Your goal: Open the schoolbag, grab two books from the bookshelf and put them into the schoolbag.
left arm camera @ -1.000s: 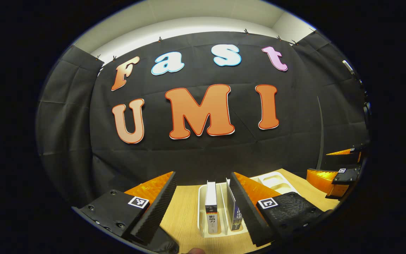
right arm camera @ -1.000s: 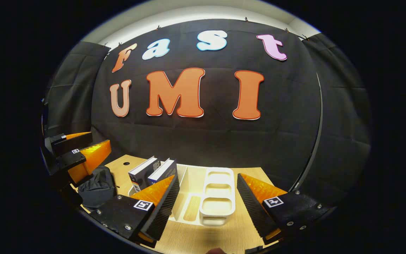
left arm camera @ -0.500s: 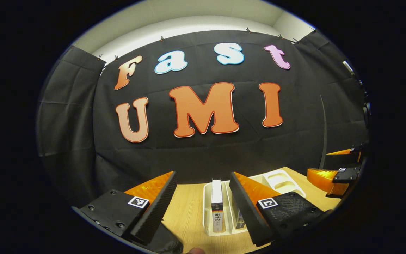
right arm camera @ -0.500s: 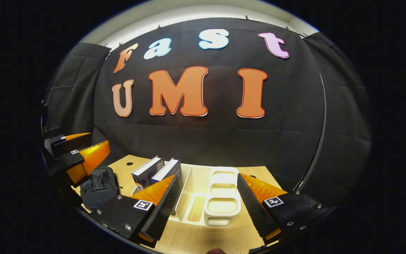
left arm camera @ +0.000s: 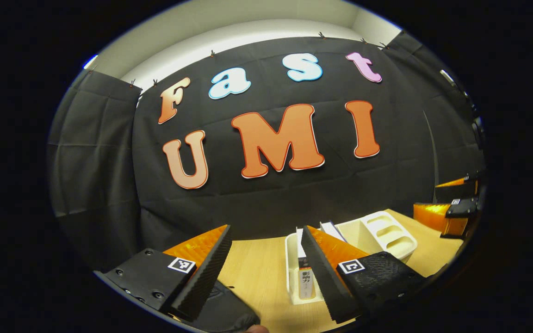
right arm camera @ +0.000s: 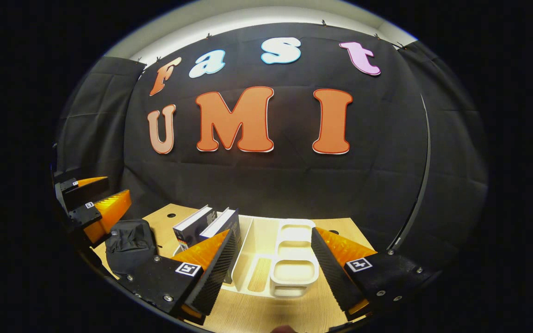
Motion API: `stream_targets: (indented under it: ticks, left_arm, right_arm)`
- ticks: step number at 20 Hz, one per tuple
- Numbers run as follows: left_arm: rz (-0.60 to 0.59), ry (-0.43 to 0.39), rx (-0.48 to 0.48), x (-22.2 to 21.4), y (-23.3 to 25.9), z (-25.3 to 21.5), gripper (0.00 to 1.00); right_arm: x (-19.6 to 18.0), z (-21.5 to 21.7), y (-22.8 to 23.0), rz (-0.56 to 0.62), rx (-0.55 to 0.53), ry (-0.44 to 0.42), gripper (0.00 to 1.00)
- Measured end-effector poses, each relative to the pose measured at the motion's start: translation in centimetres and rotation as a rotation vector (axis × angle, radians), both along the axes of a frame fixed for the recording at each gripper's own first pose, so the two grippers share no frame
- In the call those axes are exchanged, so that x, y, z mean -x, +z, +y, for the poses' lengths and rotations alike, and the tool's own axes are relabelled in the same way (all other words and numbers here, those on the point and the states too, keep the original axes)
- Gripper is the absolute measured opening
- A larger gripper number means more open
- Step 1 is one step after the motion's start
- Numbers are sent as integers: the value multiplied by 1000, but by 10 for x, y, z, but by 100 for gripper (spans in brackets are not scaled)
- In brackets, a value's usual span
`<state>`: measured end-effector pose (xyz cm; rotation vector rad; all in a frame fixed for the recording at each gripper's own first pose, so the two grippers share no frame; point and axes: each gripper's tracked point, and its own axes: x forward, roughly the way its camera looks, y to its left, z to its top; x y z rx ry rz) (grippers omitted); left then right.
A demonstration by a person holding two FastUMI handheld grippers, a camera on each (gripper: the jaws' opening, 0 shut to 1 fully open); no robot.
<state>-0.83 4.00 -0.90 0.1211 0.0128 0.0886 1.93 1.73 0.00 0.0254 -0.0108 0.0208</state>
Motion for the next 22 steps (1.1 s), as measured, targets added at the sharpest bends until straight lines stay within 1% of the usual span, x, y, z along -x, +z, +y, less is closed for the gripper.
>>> stream_targets:
  ticks: [2,3,7,12,17,22]
  left_arm:
    - [22,13,-29,3,-9,7,96]
    - [36,20,-51,4,-15,11,98]
    - [113,30,-143,12,-40,29,98]
    - [222,20,-302,24,-76,57,98]
    - [347,13,-442,39,-117,79,98]
    - [471,0,-526,57,-157,99,98]
  right_arm:
    - [-1,5,1,0,9,7,98]
    - [-3,8,1,0,15,11,98]
    - [-9,24,0,11,41,31,98]
    - [-15,37,1,25,62,42,98]
    - [-25,40,2,34,80,27,98]
    - [-36,41,-1,52,89,10,98]
